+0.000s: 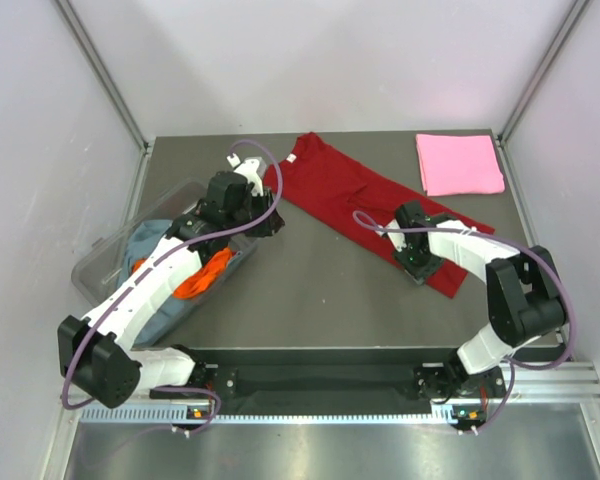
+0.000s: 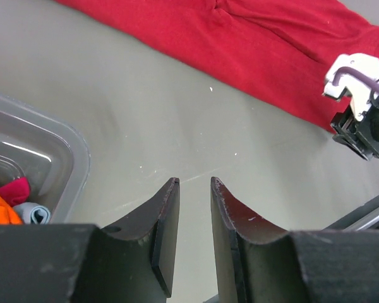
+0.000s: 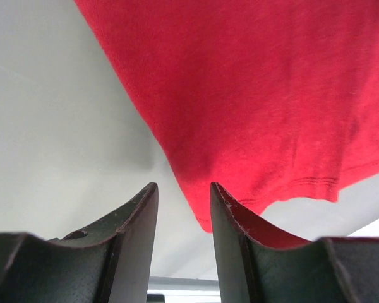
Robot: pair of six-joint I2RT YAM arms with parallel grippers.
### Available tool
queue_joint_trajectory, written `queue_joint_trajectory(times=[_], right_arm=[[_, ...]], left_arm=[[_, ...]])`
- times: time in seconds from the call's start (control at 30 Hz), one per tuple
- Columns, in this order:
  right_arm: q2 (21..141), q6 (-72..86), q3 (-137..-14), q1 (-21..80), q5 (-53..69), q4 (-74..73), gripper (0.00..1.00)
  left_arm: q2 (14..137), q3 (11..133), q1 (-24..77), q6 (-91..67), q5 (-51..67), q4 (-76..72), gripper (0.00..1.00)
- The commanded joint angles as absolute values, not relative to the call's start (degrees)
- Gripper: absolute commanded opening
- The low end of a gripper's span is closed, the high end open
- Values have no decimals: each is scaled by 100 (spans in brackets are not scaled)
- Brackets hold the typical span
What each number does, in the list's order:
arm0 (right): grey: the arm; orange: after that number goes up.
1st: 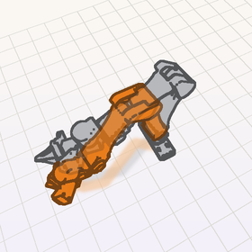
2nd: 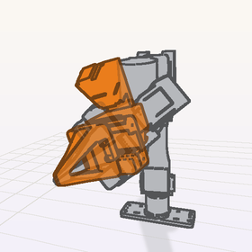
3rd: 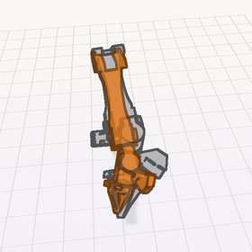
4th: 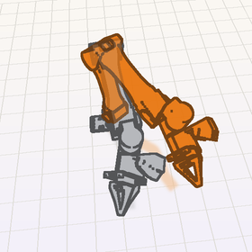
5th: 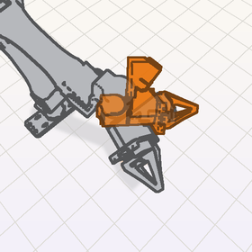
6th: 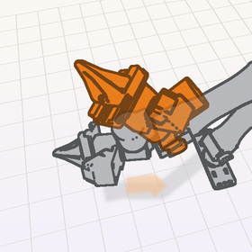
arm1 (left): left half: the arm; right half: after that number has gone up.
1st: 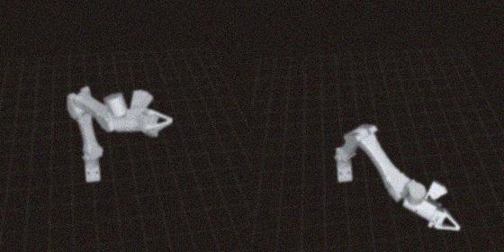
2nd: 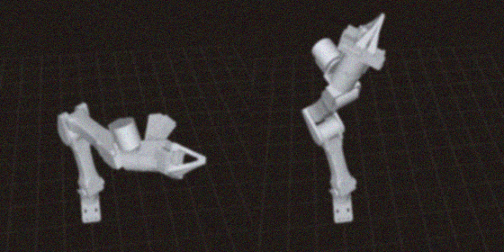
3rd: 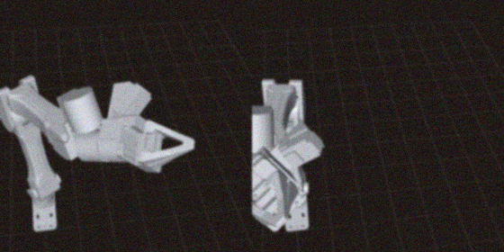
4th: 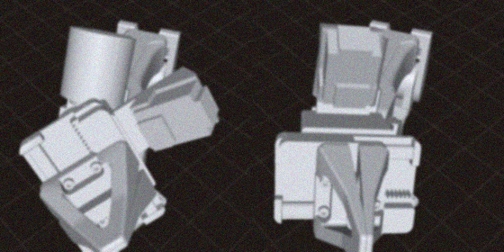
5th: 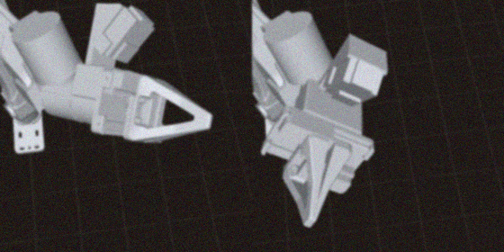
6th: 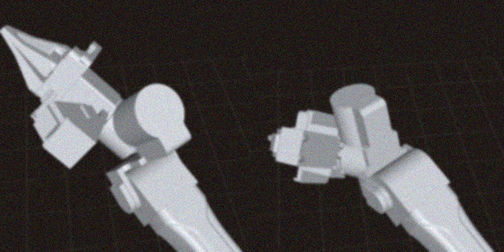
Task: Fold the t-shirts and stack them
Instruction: Fold the tshirt
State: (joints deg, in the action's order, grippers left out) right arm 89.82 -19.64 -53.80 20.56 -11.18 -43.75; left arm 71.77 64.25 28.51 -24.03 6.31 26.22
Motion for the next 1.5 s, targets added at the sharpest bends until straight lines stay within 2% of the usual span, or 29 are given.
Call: queue_joint_trajectory(times=[0.0, 0.77, 1.17, 1.37, 1.47], right_arm=[[9079, -2180, -5282, 1995, -1169, -4166, 39], [9606, -2224, -5317, 1890, -1362, -4025, 34], [9773, -2285, -5352, 1881, -1099, -3964, 18], [9870, -2171, -5598, 1942, -774, -4288, 0], [9940, -2013, -5835, 2144, -624, -4579, 0]], left_arm=[[7181, 6433, 2856, -2276, 562, 2566, 32], [7023, 6372, 2795, -2171, 158, 2619, 31], [6899, 6328, 2786, -2171, 44, 2619, 31], [6847, 6311, 2786, -2197, -113, 2584, 31], [6899, 6311, 2760, -2267, -106, 2575, 32]])
